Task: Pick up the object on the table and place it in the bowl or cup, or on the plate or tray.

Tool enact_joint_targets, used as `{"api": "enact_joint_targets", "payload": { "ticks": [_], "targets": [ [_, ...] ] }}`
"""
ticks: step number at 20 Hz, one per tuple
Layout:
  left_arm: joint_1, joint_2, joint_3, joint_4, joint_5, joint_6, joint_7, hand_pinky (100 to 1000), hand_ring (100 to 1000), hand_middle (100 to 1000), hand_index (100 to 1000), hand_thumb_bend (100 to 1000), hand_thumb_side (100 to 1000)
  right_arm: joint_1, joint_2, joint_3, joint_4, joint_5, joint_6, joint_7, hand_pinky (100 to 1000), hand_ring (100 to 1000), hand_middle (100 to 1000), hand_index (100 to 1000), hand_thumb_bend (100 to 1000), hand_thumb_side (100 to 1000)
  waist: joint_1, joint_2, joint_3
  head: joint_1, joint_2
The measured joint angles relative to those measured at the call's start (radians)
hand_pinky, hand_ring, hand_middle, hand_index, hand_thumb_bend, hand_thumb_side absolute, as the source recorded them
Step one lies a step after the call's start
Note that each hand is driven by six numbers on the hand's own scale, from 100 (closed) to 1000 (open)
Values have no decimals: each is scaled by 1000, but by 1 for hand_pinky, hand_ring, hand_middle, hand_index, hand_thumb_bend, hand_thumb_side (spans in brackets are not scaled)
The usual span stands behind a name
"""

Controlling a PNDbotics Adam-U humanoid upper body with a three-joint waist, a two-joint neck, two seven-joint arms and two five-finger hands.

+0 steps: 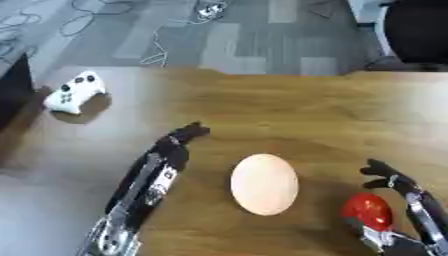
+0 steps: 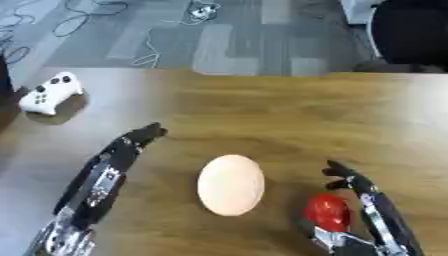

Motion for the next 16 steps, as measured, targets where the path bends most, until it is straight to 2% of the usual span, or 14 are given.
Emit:
{"api": "enact_joint_targets", "payload": {
  "ticks": [6, 9, 10, 11, 16],
  "targets": [
    [0, 0, 0, -4, 0, 0, -1, 1000, 1000, 791, 864, 162, 971, -11, 7, 0, 1, 8, 1, -3, 1000, 728, 833, 975, 773, 599, -7, 7, 4, 0, 0],
    [0, 0, 0, -7, 0, 0, -1, 1000, 1000, 790, 864, 162, 971, -11, 7, -1, 6, 18, 4, 2, 1000, 709, 833, 986, 769, 488, -7, 11, 6, 0, 0],
    [-1, 0, 0, -9, 0, 1, -2, 1000, 1000, 790, 864, 161, 972, -11, 7, 0, 8, 24, 5, 8, 1000, 711, 834, 986, 770, 495, -7, 11, 6, 0, 0],
    [-2, 0, 0, -9, 0, 1, -2, 1000, 1000, 790, 863, 162, 971, -11, 7, 0, 12, 29, 6, 16, 1000, 709, 841, 1000, 759, 430, -7, 11, 6, 0, 0],
    [-5, 0, 0, -9, 0, 2, -3, 1000, 1000, 790, 863, 162, 972, -11, 16, 1, 31, 60, 4, 79, 1000, 733, 868, 1000, 735, 349, -7, 14, 7, 0, 2]
  ]
}}
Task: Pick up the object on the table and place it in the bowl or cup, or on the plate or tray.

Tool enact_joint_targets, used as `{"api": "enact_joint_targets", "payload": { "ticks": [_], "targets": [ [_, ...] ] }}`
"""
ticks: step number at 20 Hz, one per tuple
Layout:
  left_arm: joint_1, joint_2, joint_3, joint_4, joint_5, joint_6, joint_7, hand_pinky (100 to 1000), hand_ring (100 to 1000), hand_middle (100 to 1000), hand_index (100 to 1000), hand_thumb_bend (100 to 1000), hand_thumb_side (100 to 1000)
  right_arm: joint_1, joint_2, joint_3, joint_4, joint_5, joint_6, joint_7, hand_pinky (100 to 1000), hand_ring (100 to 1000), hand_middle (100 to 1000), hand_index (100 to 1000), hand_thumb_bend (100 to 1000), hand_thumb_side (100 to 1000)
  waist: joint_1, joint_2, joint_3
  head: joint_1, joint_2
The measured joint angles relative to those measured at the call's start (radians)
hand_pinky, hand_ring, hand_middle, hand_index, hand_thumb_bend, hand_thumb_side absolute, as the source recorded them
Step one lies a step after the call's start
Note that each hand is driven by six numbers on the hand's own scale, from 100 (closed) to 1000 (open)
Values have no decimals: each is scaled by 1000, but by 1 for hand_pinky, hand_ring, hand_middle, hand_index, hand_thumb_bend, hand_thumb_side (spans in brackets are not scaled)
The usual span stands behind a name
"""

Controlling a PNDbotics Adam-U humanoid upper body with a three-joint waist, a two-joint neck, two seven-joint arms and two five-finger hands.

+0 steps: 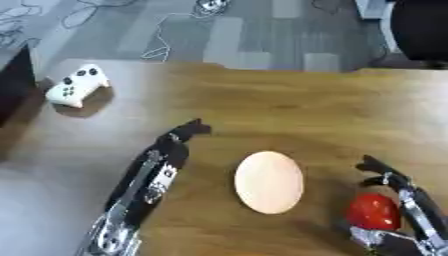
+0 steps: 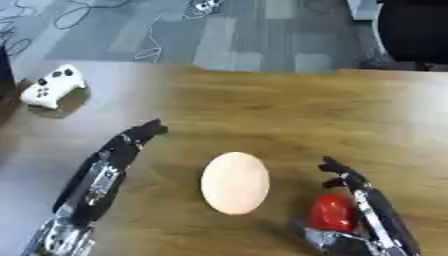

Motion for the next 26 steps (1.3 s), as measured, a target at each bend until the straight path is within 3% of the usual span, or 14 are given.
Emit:
{"api": "enact_joint_targets", "payload": {
  "ticks": [8, 13, 15, 21, 23, 26],
  "targets": [
    [-4, 0, 2, 0, -1, 0, 0, 1000, 1000, 789, 862, 162, 974, -1, 9, 0, 12, 30, 1, 68, 1000, 734, 861, 1000, 677, 297, -2, 8, 0, 0, 0],
    [-5, 0, 3, 0, -2, 0, 0, 1000, 1000, 789, 862, 162, 975, -9, 14, -1, 13, 35, -3, 59, 939, 611, 767, 969, 627, 290, -2, 13, 0, 0, 1],
    [-5, 0, 3, 0, -4, 0, 0, 1000, 1000, 789, 863, 162, 975, -10, 18, -1, 14, 34, -5, 39, 855, 526, 637, 884, 600, 292, -2, 16, 0, 0, 1],
    [-7, 0, 5, -1, -9, -1, -1, 1000, 1000, 789, 863, 161, 977, -19, 23, -4, 25, 20, -3, -45, 600, 307, 375, 678, 537, 258, -2, 23, 1, 0, 1],
    [-12, 0, 5, -3, -9, -1, -2, 1000, 1000, 789, 863, 161, 977, -20, 26, -3, 27, 14, -1, -69, 505, 224, 301, 621, 516, 233, -2, 26, 2, 0, 1],
    [-13, 0, 5, -6, -9, -1, -3, 1000, 1000, 788, 863, 161, 977, -23, 26, -1, 31, -1, 2, -98, 458, 169, 246, 569, 502, 219, -2, 29, 2, -1, 1]
  ]
}}
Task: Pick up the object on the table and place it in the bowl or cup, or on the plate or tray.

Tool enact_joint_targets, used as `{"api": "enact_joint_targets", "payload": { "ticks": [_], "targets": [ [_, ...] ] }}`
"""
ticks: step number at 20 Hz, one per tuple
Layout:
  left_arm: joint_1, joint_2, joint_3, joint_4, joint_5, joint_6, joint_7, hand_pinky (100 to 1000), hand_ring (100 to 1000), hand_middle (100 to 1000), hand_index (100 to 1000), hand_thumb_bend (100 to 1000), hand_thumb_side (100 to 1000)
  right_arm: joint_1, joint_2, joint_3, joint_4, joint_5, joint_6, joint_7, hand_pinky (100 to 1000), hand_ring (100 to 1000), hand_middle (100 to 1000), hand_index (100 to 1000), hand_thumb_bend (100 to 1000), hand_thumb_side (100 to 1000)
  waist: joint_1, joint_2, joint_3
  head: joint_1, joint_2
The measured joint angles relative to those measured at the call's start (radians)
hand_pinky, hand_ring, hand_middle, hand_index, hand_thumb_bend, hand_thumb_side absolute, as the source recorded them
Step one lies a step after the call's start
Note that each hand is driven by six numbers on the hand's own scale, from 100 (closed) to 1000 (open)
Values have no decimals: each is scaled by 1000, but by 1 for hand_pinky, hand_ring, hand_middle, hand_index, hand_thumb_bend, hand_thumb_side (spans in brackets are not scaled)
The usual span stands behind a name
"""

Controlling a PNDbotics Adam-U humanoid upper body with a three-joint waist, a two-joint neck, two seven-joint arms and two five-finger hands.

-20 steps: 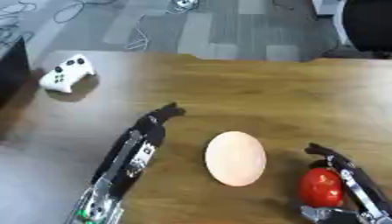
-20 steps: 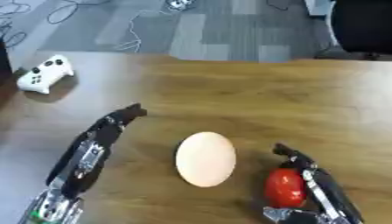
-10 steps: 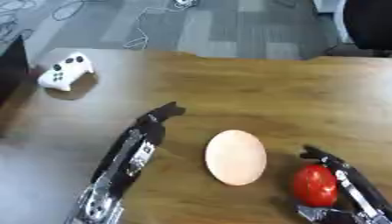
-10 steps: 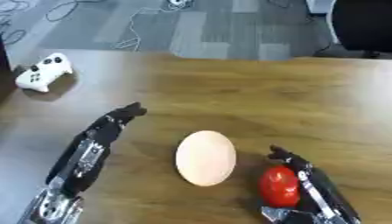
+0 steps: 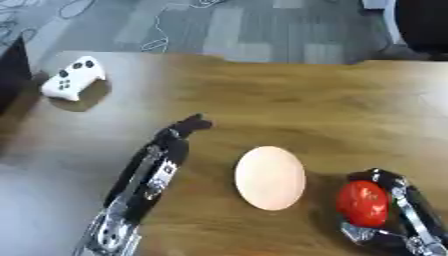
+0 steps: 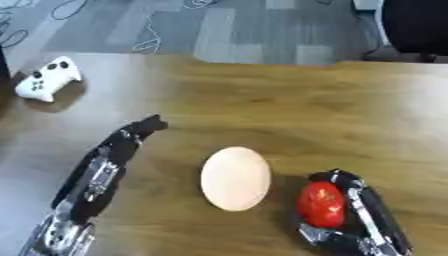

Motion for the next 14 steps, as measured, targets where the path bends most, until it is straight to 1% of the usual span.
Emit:
{"api": "enact_joint_targets", "payload": {
  "ticks": [2, 3, 4, 6, 11, 14],
  "targets": [
    [0, 0, 0, 0, 0, 0, 0, 1000, 1000, 788, 864, 161, 978, -1, 0, 1, 4, -8, 2, -12, 434, 146, 214, 531, 487, 198, 0, 2, 0, 0, 0],
    [-1, 0, 0, 0, 0, 0, -1, 1000, 1000, 788, 864, 161, 978, -2, 0, 1, 5, -10, 3, -16, 434, 146, 214, 531, 487, 198, 0, 3, 0, 0, 0],
    [-1, 0, 0, 0, 0, 0, -1, 1000, 1000, 788, 864, 160, 978, -4, 0, 1, 5, -13, 4, -20, 398, 123, 186, 503, 474, 176, 0, 4, 0, 0, 0],
    [-1, 0, 0, 0, 0, -1, -1, 1000, 1000, 788, 864, 160, 978, -4, 1, 1, 5, -17, 6, -28, 373, 107, 176, 490, 470, 170, 0, 5, 0, 0, 0],
    [-1, 0, 0, 0, -1, -1, -2, 1000, 1000, 788, 864, 161, 977, -2, -1, 0, -3, -21, 16, -46, 382, 104, 180, 486, 469, 170, -1, 5, 1, 0, 0],
    [-1, 0, 0, 0, -1, -1, -2, 1000, 1000, 788, 864, 162, 976, 20, -20, -6, -33, -20, 22, -51, 391, 106, 182, 482, 469, 171, -8, 3, 3, 0, 0]
  ]
}}
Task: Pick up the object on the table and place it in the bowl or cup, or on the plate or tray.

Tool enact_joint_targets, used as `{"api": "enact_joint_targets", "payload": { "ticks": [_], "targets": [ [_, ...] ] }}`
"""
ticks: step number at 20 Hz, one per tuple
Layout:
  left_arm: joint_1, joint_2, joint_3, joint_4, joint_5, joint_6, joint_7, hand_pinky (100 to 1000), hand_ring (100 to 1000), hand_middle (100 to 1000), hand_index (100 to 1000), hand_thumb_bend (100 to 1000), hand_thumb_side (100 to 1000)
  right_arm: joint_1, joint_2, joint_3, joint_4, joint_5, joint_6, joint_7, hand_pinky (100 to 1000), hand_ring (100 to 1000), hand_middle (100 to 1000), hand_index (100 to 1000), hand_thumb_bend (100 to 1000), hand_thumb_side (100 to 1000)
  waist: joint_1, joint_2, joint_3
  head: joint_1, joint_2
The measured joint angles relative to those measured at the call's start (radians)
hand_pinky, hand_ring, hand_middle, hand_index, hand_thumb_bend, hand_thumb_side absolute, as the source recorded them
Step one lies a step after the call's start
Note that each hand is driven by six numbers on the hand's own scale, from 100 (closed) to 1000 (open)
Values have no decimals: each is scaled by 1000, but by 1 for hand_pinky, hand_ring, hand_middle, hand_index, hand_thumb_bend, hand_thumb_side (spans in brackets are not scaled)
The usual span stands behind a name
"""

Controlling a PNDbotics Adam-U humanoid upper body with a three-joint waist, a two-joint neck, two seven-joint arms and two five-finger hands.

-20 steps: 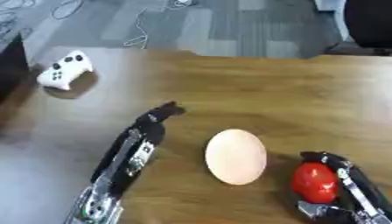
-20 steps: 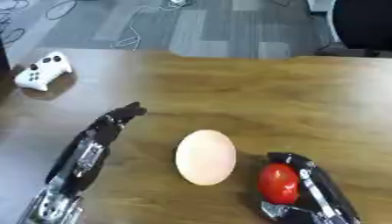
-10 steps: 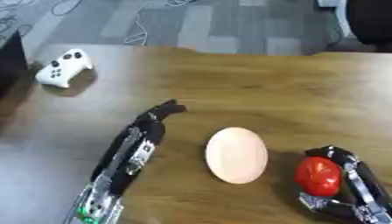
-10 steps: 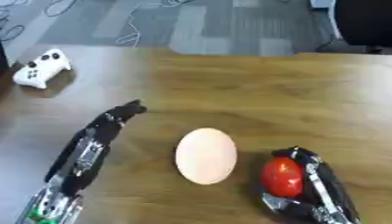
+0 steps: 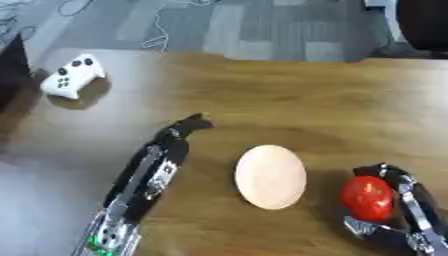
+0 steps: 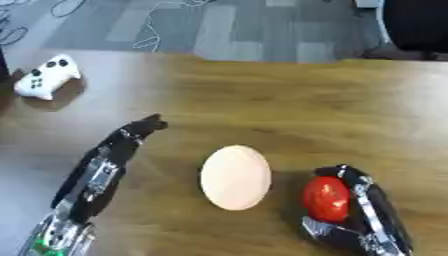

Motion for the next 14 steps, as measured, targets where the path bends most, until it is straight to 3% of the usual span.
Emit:
{"api": "enact_joint_targets", "payload": {
  "ticks": [6, 14],
  "targets": [
    [1, 1, 0, 0, 0, 0, 0, 998, 1000, 787, 863, 165, 971, 48, -71, -5, -100, 5, 27, 21, 402, 110, 187, 478, 467, 167, -19, -19, 18, 0, -1],
    [4, 10, 0, 0, 12, 2, -1, 995, 1000, 786, 863, 167, 966, 72, -122, 7, -129, 8, 56, 68, 414, 115, 191, 475, 467, 167, -47, -57, 64, 0, -11]
  ]
}}
